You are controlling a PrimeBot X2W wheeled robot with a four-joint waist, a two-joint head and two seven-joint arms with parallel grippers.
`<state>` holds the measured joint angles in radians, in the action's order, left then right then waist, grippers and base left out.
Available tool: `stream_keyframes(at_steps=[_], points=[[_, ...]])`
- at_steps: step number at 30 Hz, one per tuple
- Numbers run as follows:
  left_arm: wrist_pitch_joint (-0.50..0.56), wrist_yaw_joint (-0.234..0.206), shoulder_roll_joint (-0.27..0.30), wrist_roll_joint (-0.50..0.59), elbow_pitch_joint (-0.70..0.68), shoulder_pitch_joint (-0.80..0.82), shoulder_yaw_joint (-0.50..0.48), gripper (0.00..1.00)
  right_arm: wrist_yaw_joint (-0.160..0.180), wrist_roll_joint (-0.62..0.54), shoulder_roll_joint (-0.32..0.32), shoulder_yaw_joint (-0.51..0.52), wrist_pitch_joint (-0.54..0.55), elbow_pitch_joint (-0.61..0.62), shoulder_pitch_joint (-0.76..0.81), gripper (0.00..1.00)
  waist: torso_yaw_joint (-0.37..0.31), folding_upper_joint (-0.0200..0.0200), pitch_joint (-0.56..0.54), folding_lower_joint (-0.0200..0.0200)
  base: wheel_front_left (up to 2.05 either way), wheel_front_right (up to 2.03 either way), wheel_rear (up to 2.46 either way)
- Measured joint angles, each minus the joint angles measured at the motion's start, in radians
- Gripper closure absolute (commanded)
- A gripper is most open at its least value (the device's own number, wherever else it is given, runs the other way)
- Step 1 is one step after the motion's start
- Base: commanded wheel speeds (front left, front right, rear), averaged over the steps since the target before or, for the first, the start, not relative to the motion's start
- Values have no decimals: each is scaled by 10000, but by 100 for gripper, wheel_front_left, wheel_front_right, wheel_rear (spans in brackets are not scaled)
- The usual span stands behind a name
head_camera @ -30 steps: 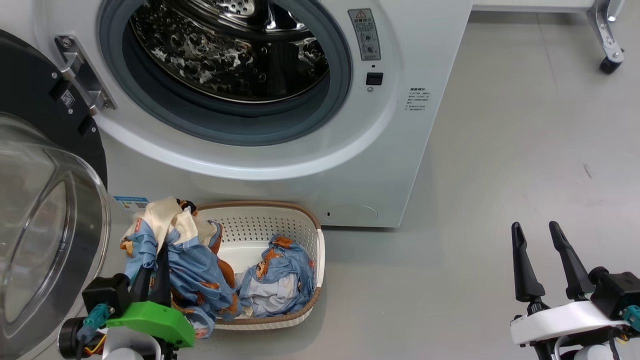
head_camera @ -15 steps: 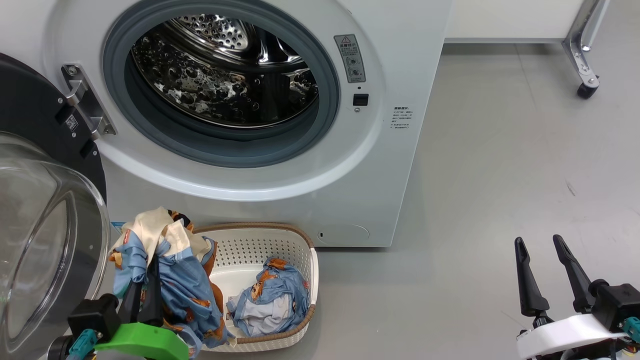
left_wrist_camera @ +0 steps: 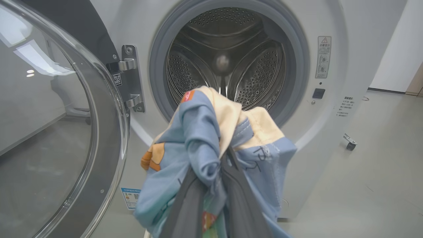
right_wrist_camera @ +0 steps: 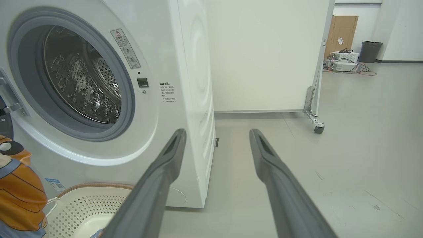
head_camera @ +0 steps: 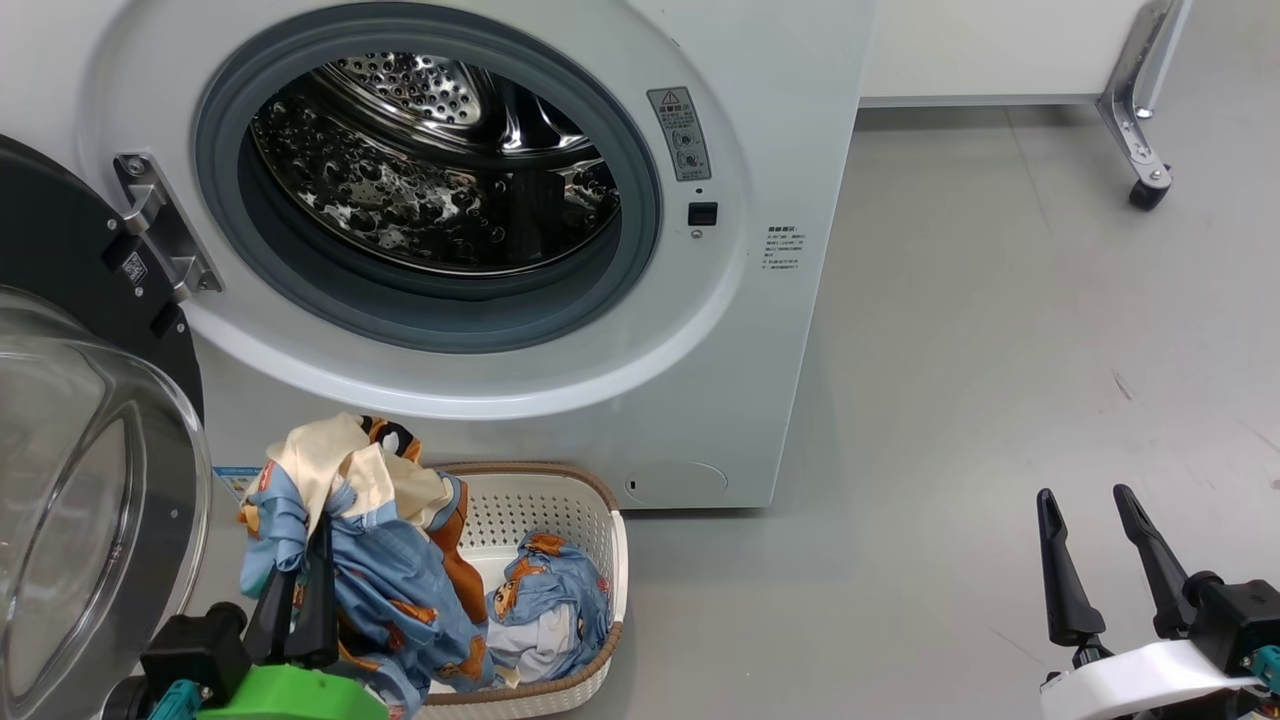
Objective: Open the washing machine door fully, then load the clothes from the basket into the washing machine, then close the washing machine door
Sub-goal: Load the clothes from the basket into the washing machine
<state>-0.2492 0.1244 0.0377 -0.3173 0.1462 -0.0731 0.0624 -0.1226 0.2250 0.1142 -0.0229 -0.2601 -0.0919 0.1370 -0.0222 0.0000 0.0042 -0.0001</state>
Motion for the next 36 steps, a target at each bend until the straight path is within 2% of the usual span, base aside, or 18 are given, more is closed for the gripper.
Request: stream_keyframes(at_steps=[14, 25, 36], points=[[2, 0, 2, 19, -508, -432, 73, 100, 0, -2, -75, -77, 0, 2, 0, 0, -74, 0, -112, 0, 0, 0, 0], [0, -84, 6, -71, -725, -455, 148, 100, 0, -2, -224, -364, 0, 15, 0, 0, -509, 0, 144, 0, 0, 0, 0], [21, -324, 100, -96, -731, 1232, -79, 100, 0, 29, -523, -606, 0, 161, -124, 0, -1026, 0, 989, 0, 0, 0, 0]])
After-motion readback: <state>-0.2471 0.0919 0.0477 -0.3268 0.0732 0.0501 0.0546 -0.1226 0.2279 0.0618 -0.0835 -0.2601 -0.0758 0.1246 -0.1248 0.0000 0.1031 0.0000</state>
